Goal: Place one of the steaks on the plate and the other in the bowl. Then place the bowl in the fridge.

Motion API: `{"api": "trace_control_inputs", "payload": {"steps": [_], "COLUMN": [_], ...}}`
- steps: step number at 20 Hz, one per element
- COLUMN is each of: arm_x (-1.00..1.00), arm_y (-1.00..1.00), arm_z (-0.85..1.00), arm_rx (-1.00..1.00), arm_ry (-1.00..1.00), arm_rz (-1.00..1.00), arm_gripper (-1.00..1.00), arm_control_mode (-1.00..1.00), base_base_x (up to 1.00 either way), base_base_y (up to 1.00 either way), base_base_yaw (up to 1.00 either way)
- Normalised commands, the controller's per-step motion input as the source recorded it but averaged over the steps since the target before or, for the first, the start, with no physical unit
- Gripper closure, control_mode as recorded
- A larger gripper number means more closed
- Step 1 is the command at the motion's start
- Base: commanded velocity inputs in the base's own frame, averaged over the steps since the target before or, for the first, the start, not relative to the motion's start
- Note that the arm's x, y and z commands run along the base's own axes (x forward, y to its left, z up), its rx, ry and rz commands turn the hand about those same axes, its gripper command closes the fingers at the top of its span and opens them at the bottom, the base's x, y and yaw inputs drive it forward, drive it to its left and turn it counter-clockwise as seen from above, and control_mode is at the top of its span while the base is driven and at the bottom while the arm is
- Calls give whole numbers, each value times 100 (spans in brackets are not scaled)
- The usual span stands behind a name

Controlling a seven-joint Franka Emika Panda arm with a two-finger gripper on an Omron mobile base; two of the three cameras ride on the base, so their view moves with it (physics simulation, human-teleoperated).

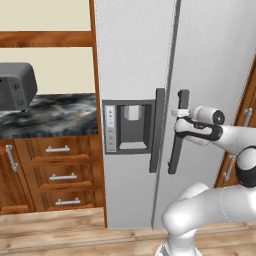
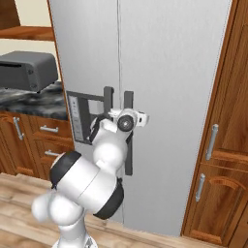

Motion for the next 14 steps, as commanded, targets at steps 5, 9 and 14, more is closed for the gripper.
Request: {"api": "trace_control_inputs", "payload": {"steps": [5, 9, 14], "arm_x": [-55, -43, -35], "arm_y": [-11, -10, -16], "arm_z": [5, 0, 0], "arm_rx": [0, 0, 0], "arm_ry": [8, 3, 0], "arm_rz": [9, 8, 9], "arm_gripper": [100, 100, 100], "arm_control_mode": [-100, -100, -100], "base_base_x": [0, 0, 0], "base_base_y": [0, 0, 0], "base_base_yaw": [0, 0, 0]}}
